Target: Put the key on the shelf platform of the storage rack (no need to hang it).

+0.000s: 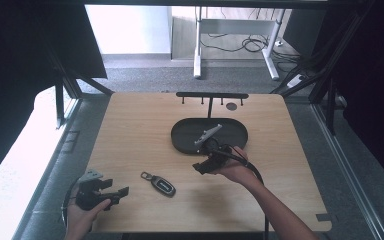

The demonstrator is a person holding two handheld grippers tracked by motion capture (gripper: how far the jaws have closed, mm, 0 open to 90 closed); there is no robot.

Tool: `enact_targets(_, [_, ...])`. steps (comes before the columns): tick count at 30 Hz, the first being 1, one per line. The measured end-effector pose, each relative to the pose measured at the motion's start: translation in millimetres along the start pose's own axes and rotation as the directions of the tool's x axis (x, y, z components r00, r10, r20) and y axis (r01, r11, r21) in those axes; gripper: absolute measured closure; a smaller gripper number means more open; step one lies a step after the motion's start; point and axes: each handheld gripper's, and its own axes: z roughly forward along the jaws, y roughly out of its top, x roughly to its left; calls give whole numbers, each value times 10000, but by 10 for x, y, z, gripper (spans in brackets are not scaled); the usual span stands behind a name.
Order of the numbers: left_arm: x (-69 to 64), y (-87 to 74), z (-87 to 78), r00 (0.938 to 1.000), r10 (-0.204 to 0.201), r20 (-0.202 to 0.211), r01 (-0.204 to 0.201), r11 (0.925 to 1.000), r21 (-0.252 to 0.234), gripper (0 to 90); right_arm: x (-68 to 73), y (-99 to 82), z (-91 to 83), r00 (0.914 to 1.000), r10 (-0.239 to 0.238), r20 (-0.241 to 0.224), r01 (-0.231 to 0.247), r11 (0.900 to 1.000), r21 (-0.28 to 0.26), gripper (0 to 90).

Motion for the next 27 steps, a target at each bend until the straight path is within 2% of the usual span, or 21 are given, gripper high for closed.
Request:
enact_targets(11, [-10, -1, 4, 10000, 20, 1, -20, 10000, 25, 223, 105, 181, 171, 9994, -287, -181, 292, 9992, 277, 352])
enact_targets(27, [-15, -1, 8, 10000, 42, 52, -42, 10000, 62, 223, 235, 305, 321, 9966, -661, -495, 692, 9955, 641, 354])
